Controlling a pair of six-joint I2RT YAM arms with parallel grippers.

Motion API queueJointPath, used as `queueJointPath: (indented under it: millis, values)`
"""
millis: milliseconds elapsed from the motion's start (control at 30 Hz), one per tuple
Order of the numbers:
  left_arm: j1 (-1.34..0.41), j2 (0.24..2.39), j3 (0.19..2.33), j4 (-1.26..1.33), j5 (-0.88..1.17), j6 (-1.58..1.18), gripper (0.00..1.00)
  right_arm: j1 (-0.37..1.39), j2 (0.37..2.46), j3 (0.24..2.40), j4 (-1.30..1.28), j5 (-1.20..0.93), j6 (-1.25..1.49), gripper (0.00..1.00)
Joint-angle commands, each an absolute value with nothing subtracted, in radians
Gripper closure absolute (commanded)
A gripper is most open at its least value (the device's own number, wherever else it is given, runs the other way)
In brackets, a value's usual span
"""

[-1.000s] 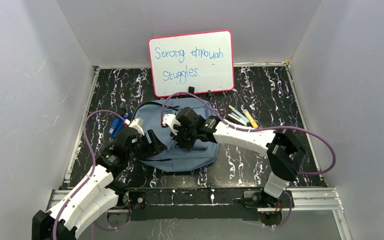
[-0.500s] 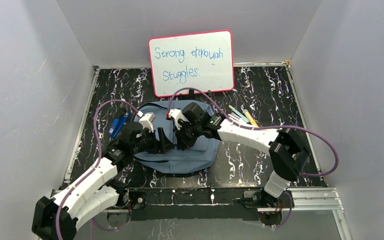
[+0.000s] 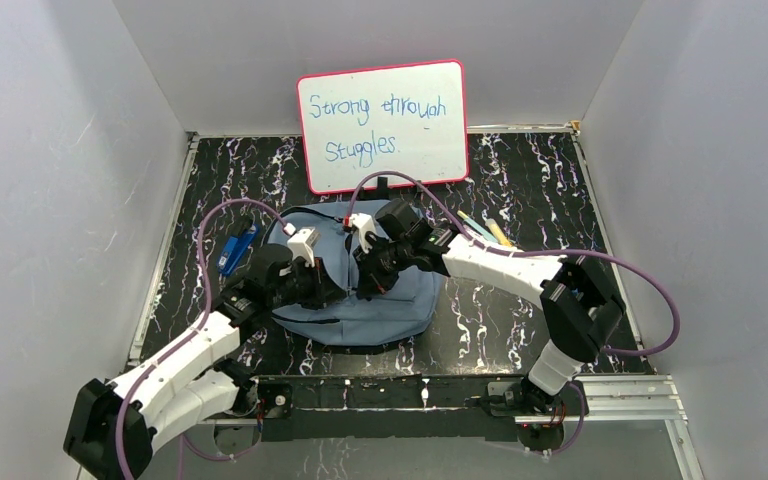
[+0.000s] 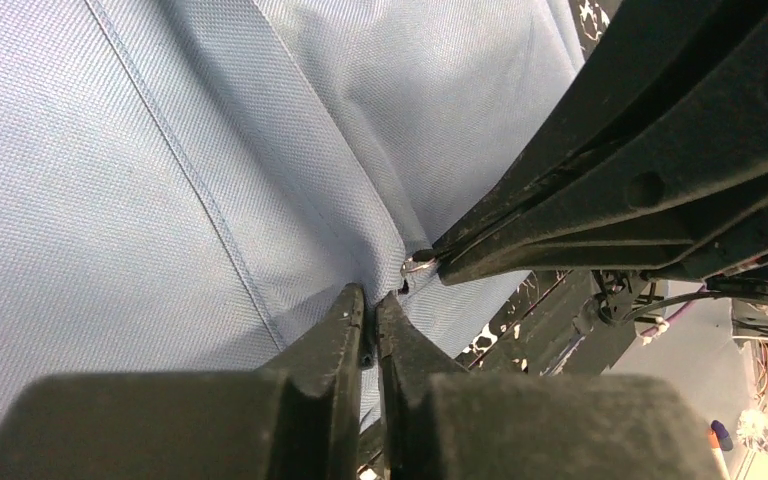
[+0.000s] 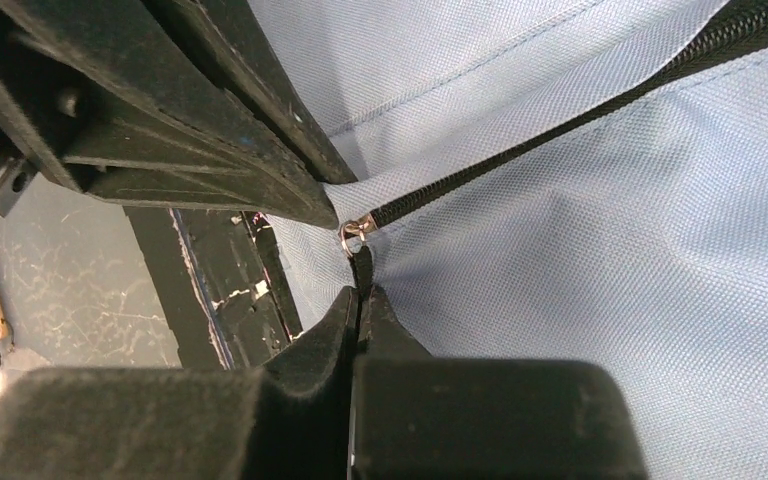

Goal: Pack the student bag
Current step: Unzip the student bag at the center of the board.

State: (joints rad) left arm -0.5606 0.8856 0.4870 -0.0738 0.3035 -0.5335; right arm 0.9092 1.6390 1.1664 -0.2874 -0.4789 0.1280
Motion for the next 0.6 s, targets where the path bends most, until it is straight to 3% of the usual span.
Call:
queueJointPath:
  millis: [0,233,333,567]
  values:
    - [-0.572,0.937,0.502,-0.077,0.322,-0.521,1.00,0.913,1.612,1.178,-0.220,-0.588,0.153,0.92]
    - [-0.574,0.921,0.492,-0.077,0.310,-0.527,1.00,0.912,1.627,1.183,-0.222,-0.599,0.154,0.78]
    - [-0.575,0.912,0.481,-0.078,0.308,-0.534,1.00,0.912,1.635,1.186,-0.226,-0.606,0.154,0.77]
    - [-0.575,0.899,0.471,-0.075,0.304,-0.546,1.00,0.912,1.640,1.189,-0.250,-0.566,0.132,0.97]
